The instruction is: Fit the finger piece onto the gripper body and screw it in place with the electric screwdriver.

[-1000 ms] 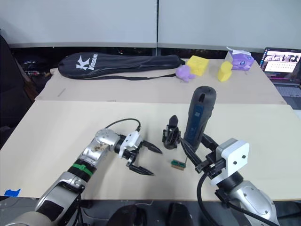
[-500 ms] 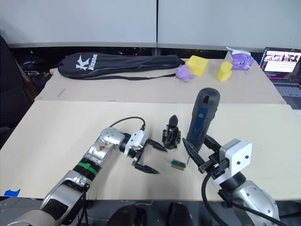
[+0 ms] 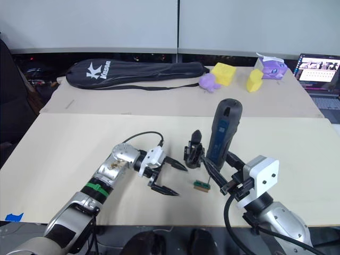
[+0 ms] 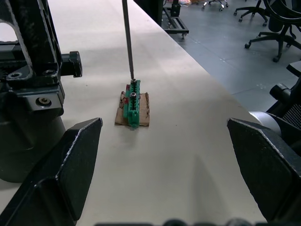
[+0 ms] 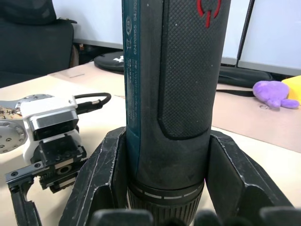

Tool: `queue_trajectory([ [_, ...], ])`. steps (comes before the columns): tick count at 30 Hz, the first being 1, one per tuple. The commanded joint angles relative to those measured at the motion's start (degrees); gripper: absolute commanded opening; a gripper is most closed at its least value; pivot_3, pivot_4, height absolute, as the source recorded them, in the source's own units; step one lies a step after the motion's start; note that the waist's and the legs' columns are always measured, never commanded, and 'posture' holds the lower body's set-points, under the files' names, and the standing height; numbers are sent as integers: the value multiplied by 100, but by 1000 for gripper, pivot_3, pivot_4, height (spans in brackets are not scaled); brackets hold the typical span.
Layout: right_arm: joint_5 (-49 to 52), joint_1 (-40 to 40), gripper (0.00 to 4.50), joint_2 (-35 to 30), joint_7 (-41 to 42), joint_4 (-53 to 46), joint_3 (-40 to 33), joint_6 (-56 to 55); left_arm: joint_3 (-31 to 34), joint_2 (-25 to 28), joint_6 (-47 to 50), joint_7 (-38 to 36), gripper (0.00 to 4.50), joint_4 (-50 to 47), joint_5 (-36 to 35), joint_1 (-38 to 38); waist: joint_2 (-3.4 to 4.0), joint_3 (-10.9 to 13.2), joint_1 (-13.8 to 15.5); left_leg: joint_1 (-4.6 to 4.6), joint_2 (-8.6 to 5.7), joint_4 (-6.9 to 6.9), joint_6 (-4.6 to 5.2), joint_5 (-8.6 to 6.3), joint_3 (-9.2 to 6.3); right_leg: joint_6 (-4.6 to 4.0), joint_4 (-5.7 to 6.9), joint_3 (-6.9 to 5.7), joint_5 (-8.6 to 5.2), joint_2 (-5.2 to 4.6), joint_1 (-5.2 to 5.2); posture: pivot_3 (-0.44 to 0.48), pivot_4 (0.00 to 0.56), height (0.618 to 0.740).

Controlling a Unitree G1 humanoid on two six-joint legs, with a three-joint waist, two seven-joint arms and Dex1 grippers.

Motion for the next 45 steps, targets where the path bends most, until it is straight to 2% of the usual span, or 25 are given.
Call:
queue_trajectory([
  [1,121,-32,1897,-63,-36,-345,-151,-102,47,-18,31,25,4500,-237,-50,-56,0,0,0,0,0,0,0,0,0,0,0,0,0,0,0,0,150,740],
  [13,128,237,1897,-54,299,-73,-386,-420,56,-60,-99,41,4500,-121,-19,-87,0,0,-1,0,0,0,0,0,0,0,0,1,0,0,1,0,150,740],
  [32,187,50,1897,-76,199,-171,-194,-293,61,-76,-203,73,4500,-44,17,-66,0,0,1,0,0,1,1,0,0,0,0,2,0,-1,0,0,150,740],
  [45,143,68,1897,-44,462,219,-223,-478,70,-79,-227,109,4500,0,30,-75,-1,-1,-1,1,1,1,1,-1,0,0,0,2,0,0,1,0,150,740],
])
